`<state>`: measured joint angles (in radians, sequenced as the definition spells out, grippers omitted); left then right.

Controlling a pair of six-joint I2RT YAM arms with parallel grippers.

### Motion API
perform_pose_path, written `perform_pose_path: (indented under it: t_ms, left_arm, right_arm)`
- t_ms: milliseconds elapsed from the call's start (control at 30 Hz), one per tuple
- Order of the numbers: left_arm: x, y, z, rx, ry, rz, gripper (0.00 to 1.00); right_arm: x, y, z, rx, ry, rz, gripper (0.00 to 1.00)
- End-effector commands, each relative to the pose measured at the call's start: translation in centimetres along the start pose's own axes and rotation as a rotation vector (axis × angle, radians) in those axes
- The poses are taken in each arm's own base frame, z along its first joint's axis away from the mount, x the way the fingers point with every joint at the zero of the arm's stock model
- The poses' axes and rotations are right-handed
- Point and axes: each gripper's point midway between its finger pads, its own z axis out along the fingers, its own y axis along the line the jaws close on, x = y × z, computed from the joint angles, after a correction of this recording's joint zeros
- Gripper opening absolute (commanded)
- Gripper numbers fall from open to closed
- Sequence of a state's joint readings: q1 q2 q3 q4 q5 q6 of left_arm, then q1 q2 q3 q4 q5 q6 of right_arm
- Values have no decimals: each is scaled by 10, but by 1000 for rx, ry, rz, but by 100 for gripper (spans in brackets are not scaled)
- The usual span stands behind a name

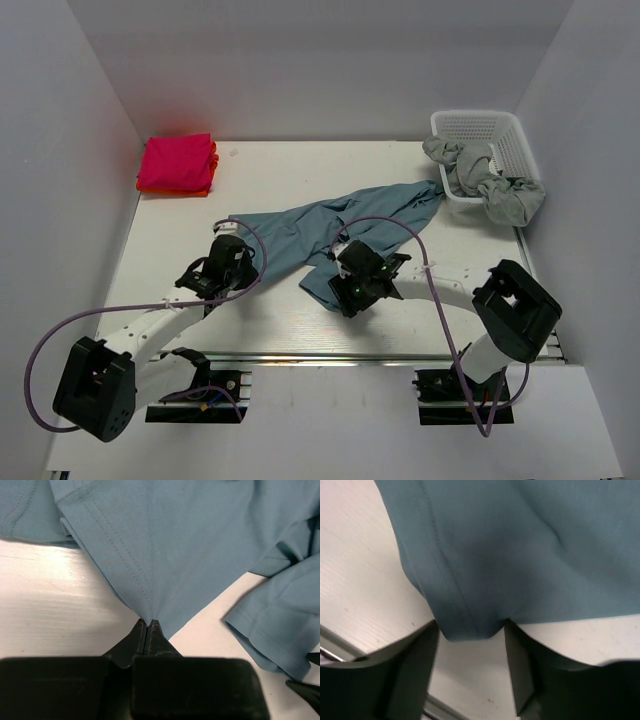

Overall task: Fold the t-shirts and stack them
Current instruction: Flatten out the tshirt

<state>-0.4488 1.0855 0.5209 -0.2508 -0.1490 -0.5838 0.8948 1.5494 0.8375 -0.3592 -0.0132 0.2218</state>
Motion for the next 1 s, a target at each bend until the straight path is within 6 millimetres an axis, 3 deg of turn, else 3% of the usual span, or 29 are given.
perform_pose_path:
  t_ms: [0,133,167,233,333,367,433,467,500,567,600,667,733,833,867,900,967]
  left_arm:
    - [-14,-13,-11,51,-29,4,0]
    - [-31,-20,-18,71,-78,6,0]
    - [-35,-22,-22,78,-90,14,0]
    - [-51,-26,-28,80,-137,7,0]
    - [-84,-38,-43,101,-230,-2,0]
    - [-92,-40,-46,102,-253,2,0]
    - [-122,-48,-61,102,-331,-4,0]
    - [-143,-55,-70,101,-379,-8,0]
    - [-152,-60,-73,108,-394,-1,0]
    - [-180,-67,-86,101,-457,5,0]
    - [-191,-67,-93,85,-491,5,0]
    - [-216,-69,-106,50,-547,-8,0]
    - [-230,-70,-110,21,-570,-1,0]
    - [-271,-63,-144,-62,-697,-31,0]
    - [-277,-61,-151,-81,-713,-21,0]
    - [-283,-60,-158,-97,-733,-7,0]
    - [-299,-55,-179,-137,-792,-19,0]
  right_arm:
    - [0,-6,13,67,-21,-9,57]
    - [-7,-18,18,161,-38,24,28]
    - [-12,-19,16,172,-52,33,2]
    - [-28,-23,7,199,-112,55,0]
    - [-69,-26,-25,239,-274,82,0]
    - [-91,-30,-48,267,-369,98,0]
    - [-120,-43,-75,342,-494,137,0]
    - [-147,-51,-109,381,-615,173,0]
    - [-152,-50,-118,373,-643,179,0]
    - [-179,-71,-172,484,-815,221,0]
    - [-182,-77,-184,517,-847,233,0]
    - [-197,-100,-240,647,-997,286,0]
    - [-212,-110,-285,700,-1129,333,0]
    - [-213,-132,-349,872,-1214,320,0]
    - [-210,-138,-362,916,-1229,336,0]
    - [-210,-139,-392,927,-1305,372,0]
    - [-200,-147,-429,1025,-1341,362,0]
